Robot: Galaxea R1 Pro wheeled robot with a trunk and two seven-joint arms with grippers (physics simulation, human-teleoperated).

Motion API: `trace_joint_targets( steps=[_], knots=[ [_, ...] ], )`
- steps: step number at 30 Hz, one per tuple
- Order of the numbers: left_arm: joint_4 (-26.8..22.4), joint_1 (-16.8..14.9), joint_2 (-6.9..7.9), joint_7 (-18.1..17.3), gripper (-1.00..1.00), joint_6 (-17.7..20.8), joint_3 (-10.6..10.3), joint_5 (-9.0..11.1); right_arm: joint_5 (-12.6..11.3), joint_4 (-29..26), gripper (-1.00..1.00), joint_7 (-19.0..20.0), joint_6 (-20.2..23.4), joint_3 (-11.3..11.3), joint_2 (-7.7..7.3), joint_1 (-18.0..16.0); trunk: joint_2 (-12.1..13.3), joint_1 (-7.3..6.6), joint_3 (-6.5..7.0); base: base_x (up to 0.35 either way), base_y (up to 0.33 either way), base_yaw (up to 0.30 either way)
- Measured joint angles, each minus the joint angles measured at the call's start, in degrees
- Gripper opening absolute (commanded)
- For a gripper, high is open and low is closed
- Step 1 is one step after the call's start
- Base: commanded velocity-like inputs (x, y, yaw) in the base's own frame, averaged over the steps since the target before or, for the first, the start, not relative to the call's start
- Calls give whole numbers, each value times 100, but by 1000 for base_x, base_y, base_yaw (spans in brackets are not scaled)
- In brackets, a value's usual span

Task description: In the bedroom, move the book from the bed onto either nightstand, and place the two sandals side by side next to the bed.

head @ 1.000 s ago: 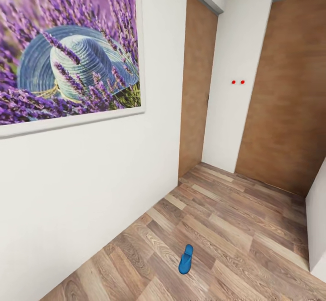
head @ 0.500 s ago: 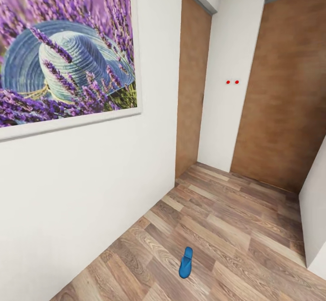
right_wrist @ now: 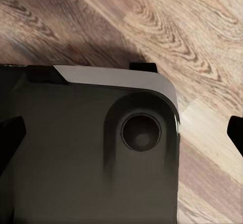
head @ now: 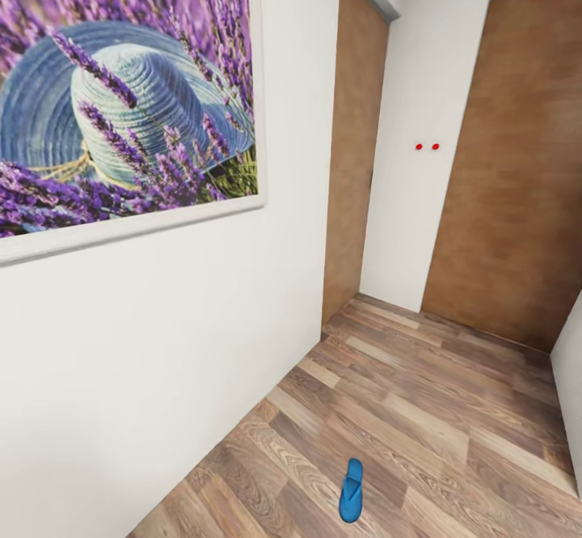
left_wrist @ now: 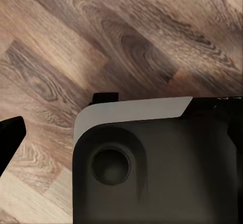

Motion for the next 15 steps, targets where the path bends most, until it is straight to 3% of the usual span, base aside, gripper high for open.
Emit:
trace_joint_targets(
  steps=[7, 15],
  knots=[
    [2, -1, -1, 0, 100, 2, 0, 0, 0, 1, 100, -1, -2, 2, 2, 0, 0, 1, 0, 216, 170, -185],
    [-5, 0, -3, -1, 100, 1, 0, 0, 0, -1, 100, -2, -4, 6, 4, -2, 0, 2, 0, 81, 61, -82]
  ],
)
